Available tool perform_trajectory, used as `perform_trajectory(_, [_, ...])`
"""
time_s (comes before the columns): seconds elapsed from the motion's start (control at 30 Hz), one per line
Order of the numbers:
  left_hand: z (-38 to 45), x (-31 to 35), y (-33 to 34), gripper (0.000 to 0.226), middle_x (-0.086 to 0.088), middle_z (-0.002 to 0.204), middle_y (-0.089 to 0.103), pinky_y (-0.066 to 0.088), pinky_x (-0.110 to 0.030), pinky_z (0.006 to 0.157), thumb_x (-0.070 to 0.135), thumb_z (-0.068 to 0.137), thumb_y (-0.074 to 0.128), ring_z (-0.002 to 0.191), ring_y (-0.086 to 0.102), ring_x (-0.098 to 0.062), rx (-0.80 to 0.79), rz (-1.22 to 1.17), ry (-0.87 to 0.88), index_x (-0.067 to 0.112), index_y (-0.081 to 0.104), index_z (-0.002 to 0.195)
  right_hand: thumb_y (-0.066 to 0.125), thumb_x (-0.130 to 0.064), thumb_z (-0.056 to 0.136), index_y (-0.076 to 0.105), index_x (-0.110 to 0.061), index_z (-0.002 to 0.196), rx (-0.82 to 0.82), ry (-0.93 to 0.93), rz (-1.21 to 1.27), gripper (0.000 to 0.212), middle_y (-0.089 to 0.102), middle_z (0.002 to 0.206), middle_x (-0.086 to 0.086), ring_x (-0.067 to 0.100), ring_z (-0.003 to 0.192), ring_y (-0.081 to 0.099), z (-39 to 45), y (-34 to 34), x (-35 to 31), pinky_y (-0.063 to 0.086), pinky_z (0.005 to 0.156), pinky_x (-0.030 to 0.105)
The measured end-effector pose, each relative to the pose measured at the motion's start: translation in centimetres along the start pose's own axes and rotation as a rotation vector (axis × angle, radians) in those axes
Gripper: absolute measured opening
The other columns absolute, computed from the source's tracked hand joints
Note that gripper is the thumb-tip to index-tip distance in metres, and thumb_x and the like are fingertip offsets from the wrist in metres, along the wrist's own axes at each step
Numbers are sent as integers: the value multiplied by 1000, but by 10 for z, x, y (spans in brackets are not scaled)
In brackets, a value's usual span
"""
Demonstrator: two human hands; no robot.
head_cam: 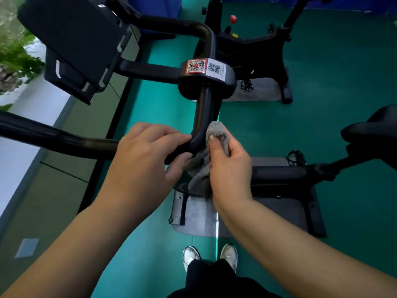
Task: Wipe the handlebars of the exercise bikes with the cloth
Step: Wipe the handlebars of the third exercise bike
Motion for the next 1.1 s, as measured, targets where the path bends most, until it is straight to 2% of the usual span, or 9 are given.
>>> perform_trajectory(0.17, [20, 7, 16, 40, 1, 104, 66, 45, -39, 84, 37, 86, 46, 93, 56, -27, -51, -13, -10, 19, 67, 116, 58, -19, 92, 66, -20, 120, 11, 7, 47, 30, 71, 114, 2, 18, 107, 66, 32, 1, -6, 50, 98, 43])
perform_trajectory(0.33, [33, 7, 23, 49, 2, 116, 65, 43, -38, 92, 41, 84, 41, 102, 56, -27, -84, -6, -22, 19, 64, 121, 58, -23, 92, 68, -16, 114, 15, 8, 8, 25, 72, 104, 2, 16, 97, 67, 34, 3, 0, 52, 95, 48])
perform_trajectory(0.43, [39, 5, 25, 49, 4, 120, 64, 34, -29, 94, 41, 85, 39, 106, 53, -25, -79, -4, -28, 20, 63, 123, 58, -36, 83, 70, -17, 105, -58, 58, 0, 31, 74, 98, 2, 21, 97, 69, 19, 5, 11, 53, 92, 47])
perform_trajectory(0.53, [47, 3, 26, 49, 6, 120, 64, 33, -29, 94, 41, 85, 39, 106, 52, -25, -78, -10, -25, 20, 63, 122, 55, -24, 93, 68, -16, 94, -66, 112, 131, 15, 72, 97, 9, 26, 95, 68, 53, 14, 4, 55, 87, 46])
perform_trajectory(0.63, [53, 0, 28, 47, 9, 123, 63, 33, -28, 96, 40, 84, 42, 108, 50, -25, -93, -4, -28, 23, 64, 122, 49, -15, 99, 65, -8, 97, -66, 186, 235, 17, 69, 101, 22, 31, 89, 65, 80, 24, -3, 54, 88, 50])
perform_trajectory(0.83, [57, -5, 29, 50, 15, 125, 60, 34, -27, 96, 45, 83, 40, 109, 48, -20, -110, -15, -28, 27, 62, 124, 51, -16, 99, 66, -12, 89, -223, 357, 281, 19, 71, 87, 14, 26, 82, 67, 32, 27, 34, 53, 84, 43])
perform_trajectory(0.9, [57, -6, 28, 51, 16, 125, 60, 33, -26, 96, 46, 83, 39, 109, 48, -21, -111, -16, -16, 28, 62, 124, 49, -18, 100, 65, -10, 89, -188, 331, 306, 21, 70, 89, 15, 27, 84, 67, 48, 30, 25, 53, 85, 43])
perform_trajectory(1.03, [57, -6, 28, 51, 16, 124, 60, 34, -26, 94, 47, 83, 39, 107, 49, -21, -116, -17, -9, 27, 62, 124, 46, -38, 99, 66, -11, 90, -73, 286, 316, 35, 73, 95, 16, 29, 90, 70, 81, 31, 8, 54, 89, 49])
perform_trajectory(1.1, [57, -6, 29, 50, 15, 124, 61, 37, -30, 94, 46, 83, 39, 105, 49, -21, -114, -26, -7, 27, 63, 123, 51, -35, 98, 69, -9, 97, -44, 253, 304, 31, 73, 100, 16, 30, 98, 69, 74, 24, 17, 51, 94, 52])
Point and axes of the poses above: each hand's wrist, its own z-axis towards the middle knuckle, its own y-axis out of the palm, x = y × z, the point moved 10 cm from there along z, towards the middle knuckle
